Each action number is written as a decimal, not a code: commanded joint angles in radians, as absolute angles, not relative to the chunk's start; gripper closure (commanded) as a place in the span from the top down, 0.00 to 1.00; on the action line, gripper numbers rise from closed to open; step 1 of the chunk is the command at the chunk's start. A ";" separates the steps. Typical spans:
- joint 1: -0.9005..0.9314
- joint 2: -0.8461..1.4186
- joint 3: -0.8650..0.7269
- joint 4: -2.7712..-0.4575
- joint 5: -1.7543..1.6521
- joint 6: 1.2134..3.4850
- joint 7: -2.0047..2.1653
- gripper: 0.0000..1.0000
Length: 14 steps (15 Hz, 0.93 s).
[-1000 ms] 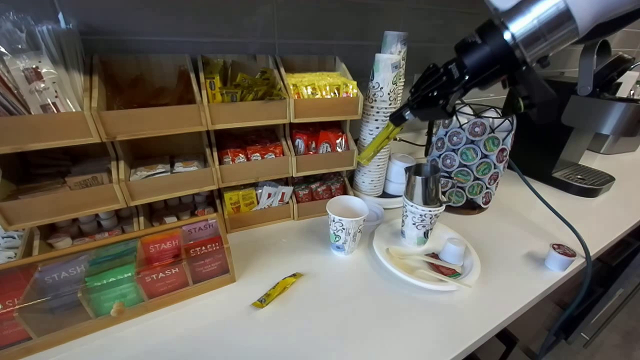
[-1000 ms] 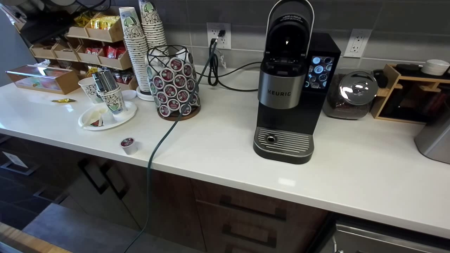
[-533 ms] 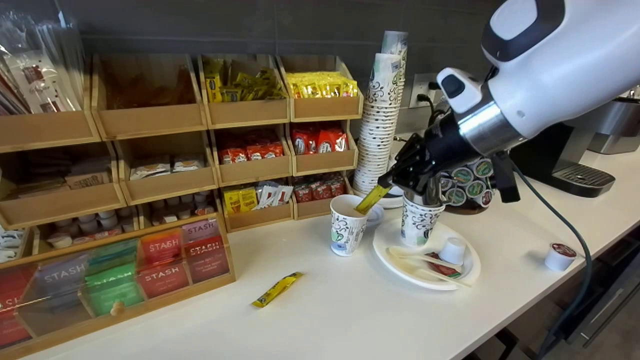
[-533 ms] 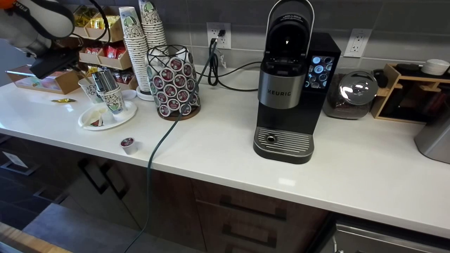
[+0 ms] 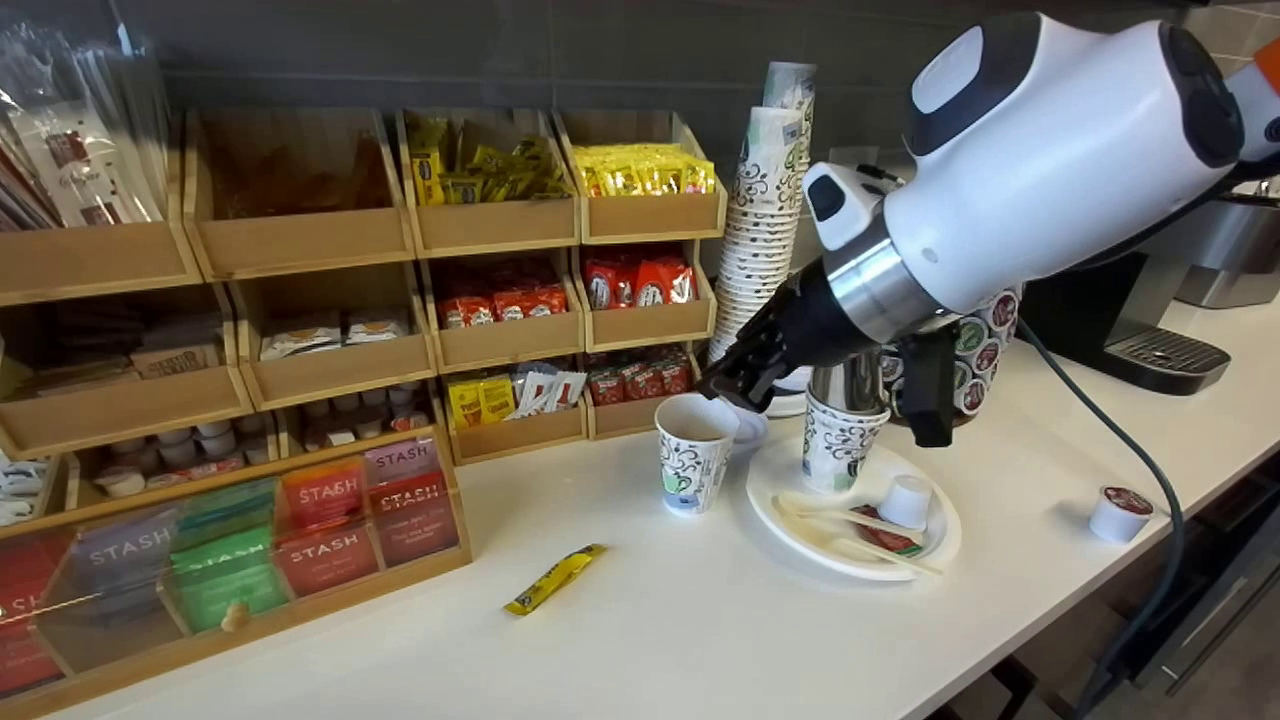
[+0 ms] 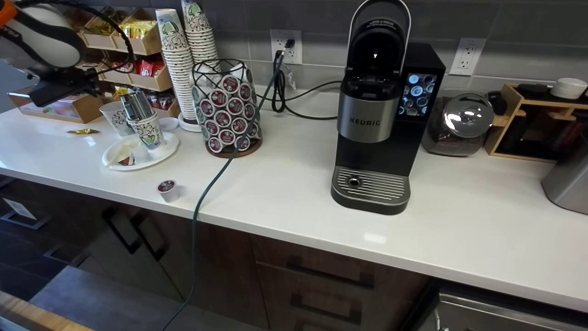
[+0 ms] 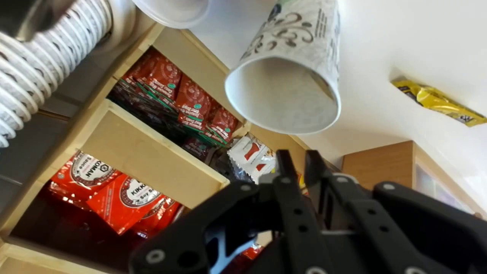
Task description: Pick up one yellow sachet from the topmost second tray from the right and put it in the paper cup on the left
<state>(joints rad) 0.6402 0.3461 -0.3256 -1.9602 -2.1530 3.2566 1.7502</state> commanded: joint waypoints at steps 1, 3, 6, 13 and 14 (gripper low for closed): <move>0.770 0.375 -0.460 -1.938 -2.025 3.289 1.698 0.49; 0.787 0.339 -0.511 -1.948 -1.994 3.318 1.677 0.63; 0.784 0.193 -0.585 -2.035 -2.039 3.309 1.717 0.87; 0.766 -0.201 -0.699 -2.363 -2.046 3.020 1.668 1.00; 0.745 -0.255 -0.689 -2.382 -2.059 3.012 1.718 1.00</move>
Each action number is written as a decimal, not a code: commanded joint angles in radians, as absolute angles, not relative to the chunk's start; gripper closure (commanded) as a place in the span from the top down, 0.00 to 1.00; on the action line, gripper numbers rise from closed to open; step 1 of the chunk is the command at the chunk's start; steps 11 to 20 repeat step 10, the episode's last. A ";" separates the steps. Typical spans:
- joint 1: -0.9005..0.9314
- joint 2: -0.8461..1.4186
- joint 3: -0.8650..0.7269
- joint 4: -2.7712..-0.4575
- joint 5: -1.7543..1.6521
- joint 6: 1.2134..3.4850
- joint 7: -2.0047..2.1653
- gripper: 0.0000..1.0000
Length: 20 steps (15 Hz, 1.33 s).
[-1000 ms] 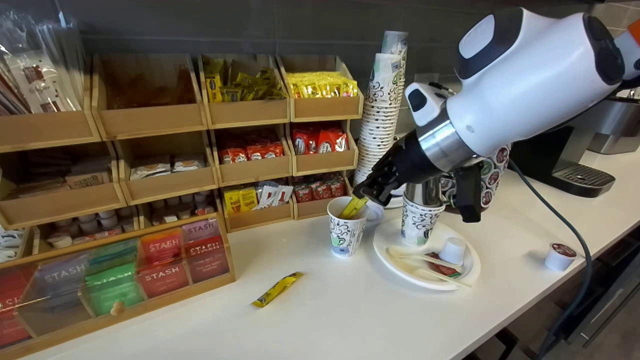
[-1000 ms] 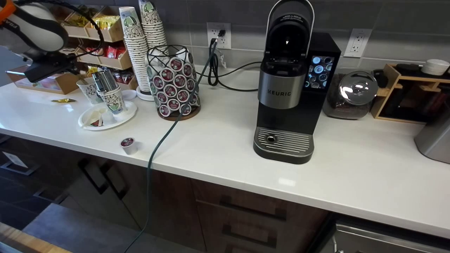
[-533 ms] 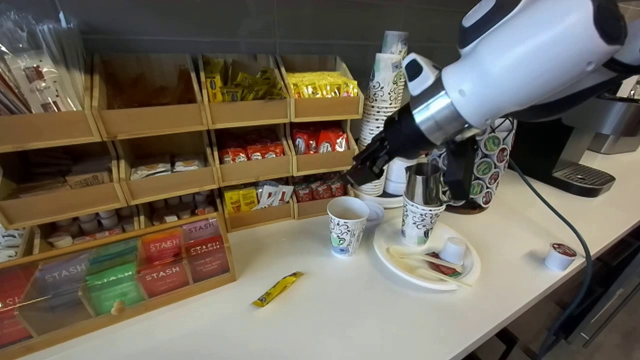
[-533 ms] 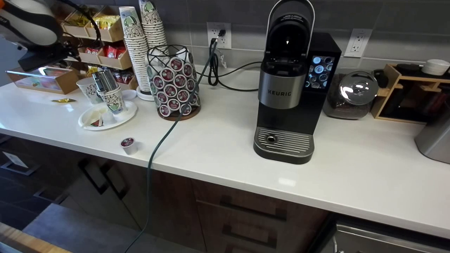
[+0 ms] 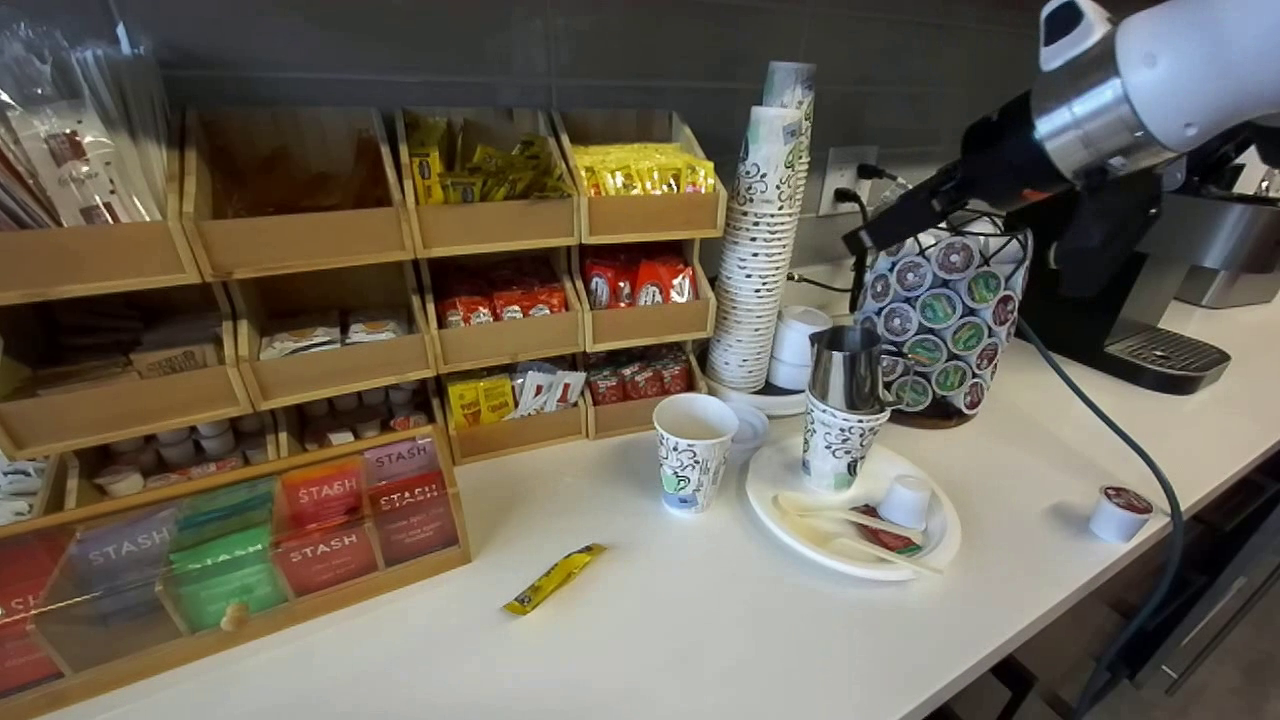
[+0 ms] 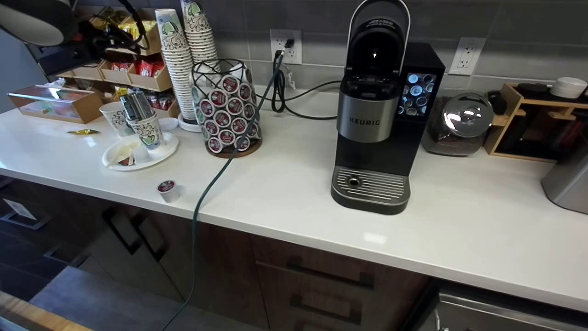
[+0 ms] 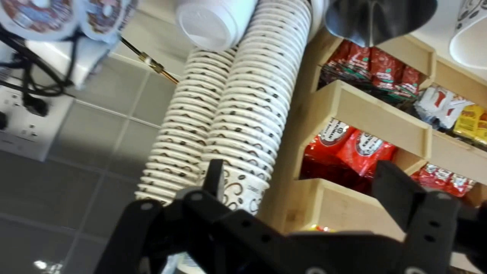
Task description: Pick up one yellow sachet from the topmost second tray from the right and put it in the paper cup on the left
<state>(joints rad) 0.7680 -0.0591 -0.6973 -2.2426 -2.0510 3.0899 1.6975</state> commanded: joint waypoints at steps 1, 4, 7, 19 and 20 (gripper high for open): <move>0.723 -0.310 -0.683 -2.402 -2.071 3.033 1.749 1.00; 0.646 -0.477 -0.683 -2.469 -2.085 3.085 1.777 1.00; 0.590 -0.648 -0.755 -2.509 -2.161 3.167 1.820 1.00; 0.583 -0.598 -0.744 -2.468 -2.139 3.169 1.795 1.00; 0.583 -0.598 -0.744 -2.468 -2.139 3.169 1.795 1.00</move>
